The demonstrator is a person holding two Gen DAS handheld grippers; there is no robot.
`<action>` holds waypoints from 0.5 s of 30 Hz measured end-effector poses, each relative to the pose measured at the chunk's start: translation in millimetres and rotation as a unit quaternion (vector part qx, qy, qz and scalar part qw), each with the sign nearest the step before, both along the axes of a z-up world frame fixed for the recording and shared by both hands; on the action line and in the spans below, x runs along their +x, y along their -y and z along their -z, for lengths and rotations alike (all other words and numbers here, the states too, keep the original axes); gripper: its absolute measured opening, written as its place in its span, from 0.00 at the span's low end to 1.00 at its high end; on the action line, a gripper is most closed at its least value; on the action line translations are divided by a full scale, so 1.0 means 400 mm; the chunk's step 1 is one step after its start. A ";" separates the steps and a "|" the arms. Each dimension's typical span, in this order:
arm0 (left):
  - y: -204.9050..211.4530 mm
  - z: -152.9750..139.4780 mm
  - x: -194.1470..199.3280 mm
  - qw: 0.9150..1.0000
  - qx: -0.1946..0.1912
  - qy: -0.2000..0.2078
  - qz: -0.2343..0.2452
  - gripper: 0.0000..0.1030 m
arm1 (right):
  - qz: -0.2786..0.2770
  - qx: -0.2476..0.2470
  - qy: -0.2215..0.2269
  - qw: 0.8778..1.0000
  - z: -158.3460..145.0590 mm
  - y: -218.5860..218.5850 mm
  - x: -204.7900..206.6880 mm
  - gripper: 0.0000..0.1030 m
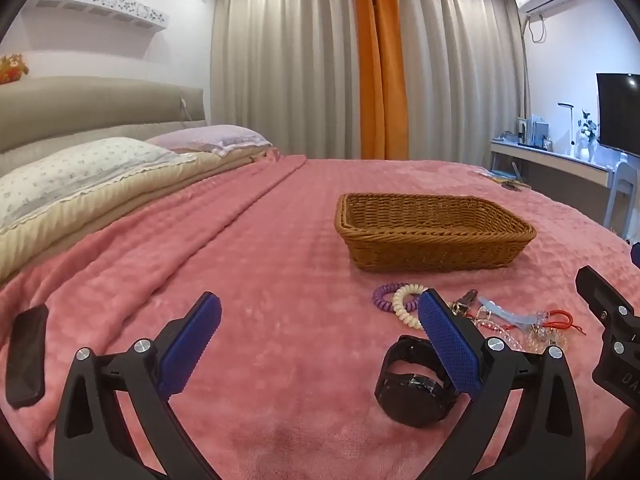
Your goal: Organize jewelry
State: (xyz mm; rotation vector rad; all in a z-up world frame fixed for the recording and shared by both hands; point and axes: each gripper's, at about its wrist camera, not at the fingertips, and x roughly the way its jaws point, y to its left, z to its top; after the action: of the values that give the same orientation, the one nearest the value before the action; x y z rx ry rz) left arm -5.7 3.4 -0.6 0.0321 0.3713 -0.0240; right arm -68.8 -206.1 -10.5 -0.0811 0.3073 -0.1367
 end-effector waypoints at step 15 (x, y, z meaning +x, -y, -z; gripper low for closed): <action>0.006 0.001 -0.008 1.000 0.004 0.001 -0.003 0.93 | 0.000 -0.002 0.000 1.000 0.004 -0.005 0.001 0.93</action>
State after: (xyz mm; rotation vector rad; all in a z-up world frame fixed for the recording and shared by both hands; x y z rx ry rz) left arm -9.1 0.9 -1.1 0.0382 0.3698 -0.0172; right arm -68.2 -204.3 -12.0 -0.0841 0.3067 -0.1370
